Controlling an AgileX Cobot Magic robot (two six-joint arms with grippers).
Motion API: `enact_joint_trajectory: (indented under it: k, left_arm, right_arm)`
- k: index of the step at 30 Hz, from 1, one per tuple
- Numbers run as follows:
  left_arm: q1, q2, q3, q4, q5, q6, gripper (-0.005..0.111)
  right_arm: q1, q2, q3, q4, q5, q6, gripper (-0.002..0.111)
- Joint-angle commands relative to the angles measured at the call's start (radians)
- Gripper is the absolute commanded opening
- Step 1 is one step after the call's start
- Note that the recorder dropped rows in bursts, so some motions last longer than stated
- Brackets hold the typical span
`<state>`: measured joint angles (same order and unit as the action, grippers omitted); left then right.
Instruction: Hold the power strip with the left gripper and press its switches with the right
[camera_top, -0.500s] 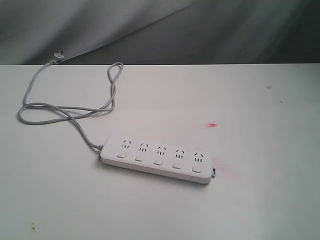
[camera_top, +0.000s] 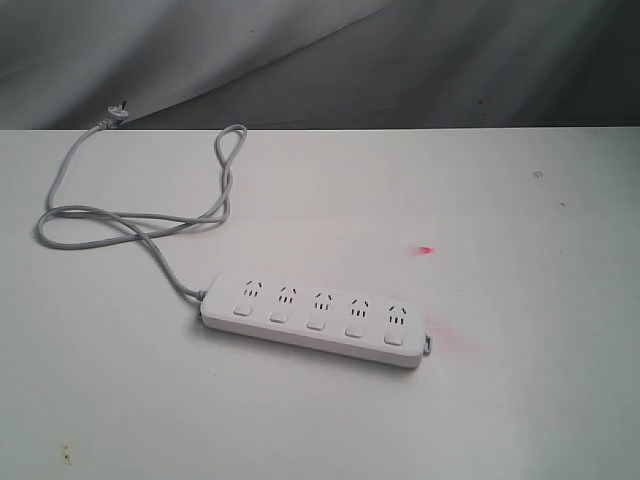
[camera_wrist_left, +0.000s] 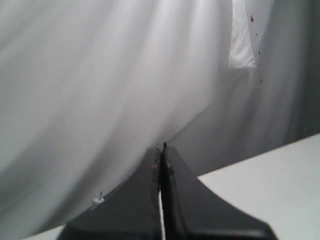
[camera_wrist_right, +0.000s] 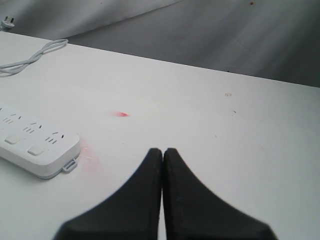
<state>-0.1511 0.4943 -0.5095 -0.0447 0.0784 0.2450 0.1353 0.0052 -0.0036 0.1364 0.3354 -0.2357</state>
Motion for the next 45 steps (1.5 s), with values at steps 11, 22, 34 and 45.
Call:
enact_joint_trajectory:
  k: [11,22,34,45]
  left_arm:
    - [0.001,0.011,-0.007,-0.042,-0.105,-0.037,0.001]
    - [0.001,0.496,-0.311,-0.357,0.648,0.751,0.0]
    - [0.001,1.129,-0.591,-0.366,0.681,1.319,0.001]
    - [0.001,1.242,-0.591,-0.415,0.737,1.546,0.031]
  right_arm:
    - [-0.006,-0.005,0.004,0.005,-0.001,0.005,0.0]
    - [-0.006,-0.005,0.004,0.005,-0.001,0.005,0.0]
    - [-0.006,-0.005,0.004,0.005,-0.001,0.005,0.0]
    - [-0.006,-0.005,0.004,0.005,-0.001,0.005,0.0]
